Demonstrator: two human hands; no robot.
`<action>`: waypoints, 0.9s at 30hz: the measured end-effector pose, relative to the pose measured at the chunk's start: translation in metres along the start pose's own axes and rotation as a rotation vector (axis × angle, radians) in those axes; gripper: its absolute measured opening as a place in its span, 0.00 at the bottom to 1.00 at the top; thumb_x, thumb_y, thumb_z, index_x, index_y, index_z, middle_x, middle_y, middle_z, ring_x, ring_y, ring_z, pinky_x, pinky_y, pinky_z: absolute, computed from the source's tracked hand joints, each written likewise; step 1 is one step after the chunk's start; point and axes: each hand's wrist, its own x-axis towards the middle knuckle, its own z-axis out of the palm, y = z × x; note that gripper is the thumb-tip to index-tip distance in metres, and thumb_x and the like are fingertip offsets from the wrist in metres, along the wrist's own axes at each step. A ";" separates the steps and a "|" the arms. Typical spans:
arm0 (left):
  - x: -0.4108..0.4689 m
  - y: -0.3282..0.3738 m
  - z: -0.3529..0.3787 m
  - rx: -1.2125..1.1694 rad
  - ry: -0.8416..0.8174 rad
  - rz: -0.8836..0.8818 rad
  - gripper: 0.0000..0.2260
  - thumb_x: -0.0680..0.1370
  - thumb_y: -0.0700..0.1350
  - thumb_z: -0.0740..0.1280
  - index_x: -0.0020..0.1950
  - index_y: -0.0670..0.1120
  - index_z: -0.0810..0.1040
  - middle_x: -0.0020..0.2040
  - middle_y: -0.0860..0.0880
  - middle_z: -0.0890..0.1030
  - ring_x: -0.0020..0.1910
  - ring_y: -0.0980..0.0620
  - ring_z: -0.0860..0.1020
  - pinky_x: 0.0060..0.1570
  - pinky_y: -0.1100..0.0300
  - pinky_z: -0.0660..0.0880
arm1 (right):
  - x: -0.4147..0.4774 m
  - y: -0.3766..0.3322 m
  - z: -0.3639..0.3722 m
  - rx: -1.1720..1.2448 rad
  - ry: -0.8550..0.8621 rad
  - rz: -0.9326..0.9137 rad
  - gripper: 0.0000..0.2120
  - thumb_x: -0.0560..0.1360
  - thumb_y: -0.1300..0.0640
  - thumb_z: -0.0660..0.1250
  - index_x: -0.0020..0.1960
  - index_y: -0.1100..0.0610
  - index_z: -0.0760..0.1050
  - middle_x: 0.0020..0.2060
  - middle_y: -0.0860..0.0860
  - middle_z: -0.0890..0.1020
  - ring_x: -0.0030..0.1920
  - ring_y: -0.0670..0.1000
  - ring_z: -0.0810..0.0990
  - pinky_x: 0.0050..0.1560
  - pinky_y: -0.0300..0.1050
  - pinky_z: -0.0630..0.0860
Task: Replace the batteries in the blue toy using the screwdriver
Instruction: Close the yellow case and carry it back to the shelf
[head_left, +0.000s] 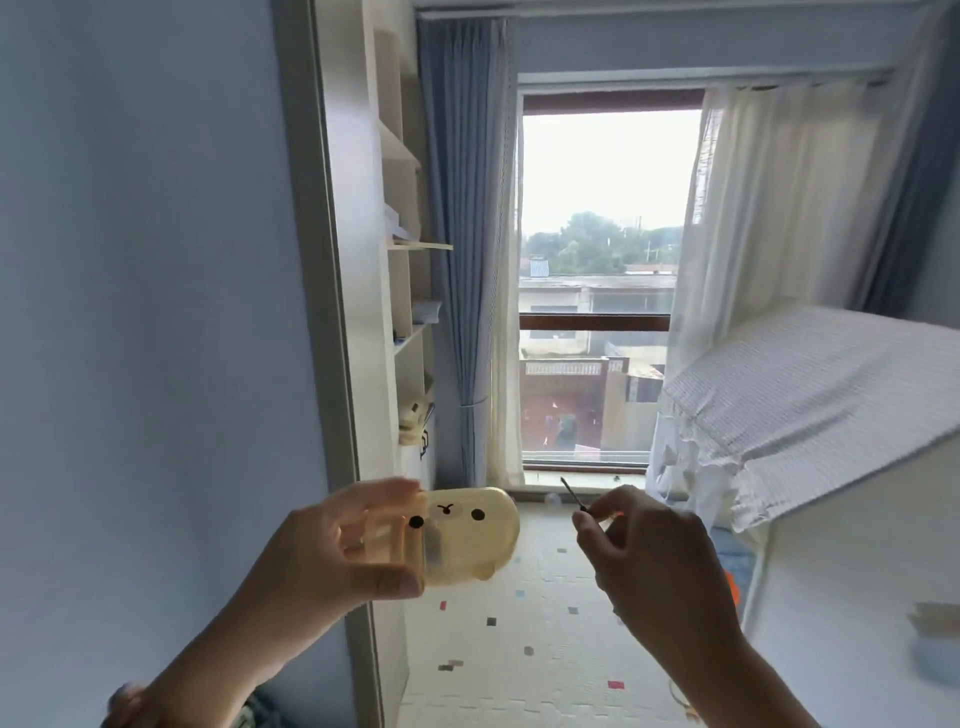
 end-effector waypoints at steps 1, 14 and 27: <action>0.012 -0.003 0.007 -0.002 -0.011 -0.004 0.34 0.51 0.55 0.84 0.57 0.60 0.84 0.56 0.58 0.86 0.57 0.59 0.83 0.59 0.53 0.78 | 0.007 0.009 0.000 -0.009 0.002 0.007 0.07 0.74 0.45 0.71 0.44 0.47 0.82 0.22 0.43 0.81 0.23 0.41 0.79 0.37 0.43 0.83; 0.238 -0.076 0.058 -0.037 -0.123 0.016 0.34 0.51 0.53 0.84 0.57 0.60 0.84 0.57 0.59 0.85 0.58 0.60 0.82 0.62 0.51 0.78 | 0.166 0.115 0.097 -0.031 0.043 0.126 0.08 0.73 0.44 0.69 0.43 0.48 0.81 0.21 0.44 0.79 0.24 0.46 0.81 0.36 0.46 0.83; 0.531 -0.156 0.085 -0.036 -0.151 0.044 0.33 0.55 0.50 0.86 0.58 0.62 0.83 0.56 0.62 0.85 0.57 0.62 0.82 0.58 0.54 0.80 | 0.401 0.222 0.215 -0.061 0.042 0.196 0.10 0.73 0.43 0.70 0.42 0.49 0.80 0.25 0.45 0.83 0.24 0.46 0.82 0.33 0.46 0.82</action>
